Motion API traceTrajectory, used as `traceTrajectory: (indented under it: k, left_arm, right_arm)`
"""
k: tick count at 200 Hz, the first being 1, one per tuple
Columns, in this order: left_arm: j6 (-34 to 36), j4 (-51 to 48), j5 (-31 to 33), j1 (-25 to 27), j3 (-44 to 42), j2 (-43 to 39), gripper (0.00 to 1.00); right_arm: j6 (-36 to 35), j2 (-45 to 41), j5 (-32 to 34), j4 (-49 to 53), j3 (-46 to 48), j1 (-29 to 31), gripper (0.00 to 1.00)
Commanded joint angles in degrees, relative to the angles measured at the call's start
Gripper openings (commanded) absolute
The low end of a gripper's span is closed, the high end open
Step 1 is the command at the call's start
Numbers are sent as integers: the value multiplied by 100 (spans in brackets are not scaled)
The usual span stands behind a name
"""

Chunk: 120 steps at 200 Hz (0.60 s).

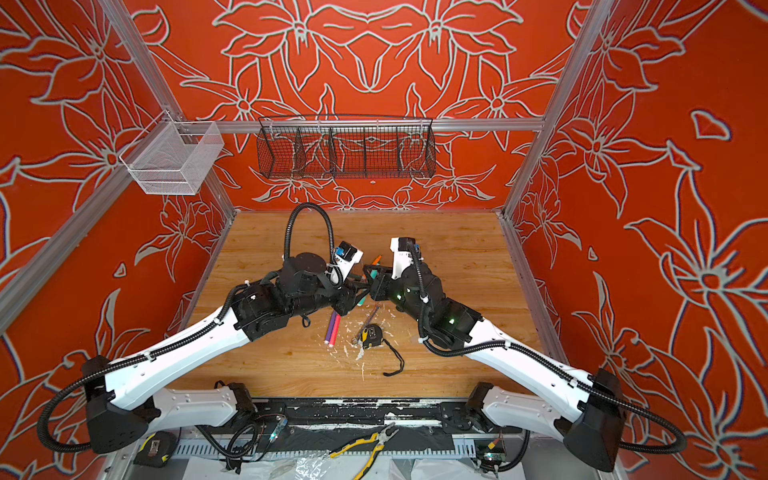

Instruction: Insert the pens into the pen caps

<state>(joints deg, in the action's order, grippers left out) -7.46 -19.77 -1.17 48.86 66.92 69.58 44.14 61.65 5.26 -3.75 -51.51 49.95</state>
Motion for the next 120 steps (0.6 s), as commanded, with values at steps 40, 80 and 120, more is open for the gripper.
traceTrajectory:
  k: [40, 80, 120]
  left_arm:
    - [87, 183, -58, 27, 14, 160, 47]
    - [122, 184, -48, 27, 15, 194, 46]
    - [157, 207, 28, 27, 6, 216, 34]
  right_arm:
    - [251, -161, 72, -530, 167, 85, 6]
    - [378, -185, 88, -709, 261, 100, 6]
    - [615, -285, 268, -929, 466, 102, 6]
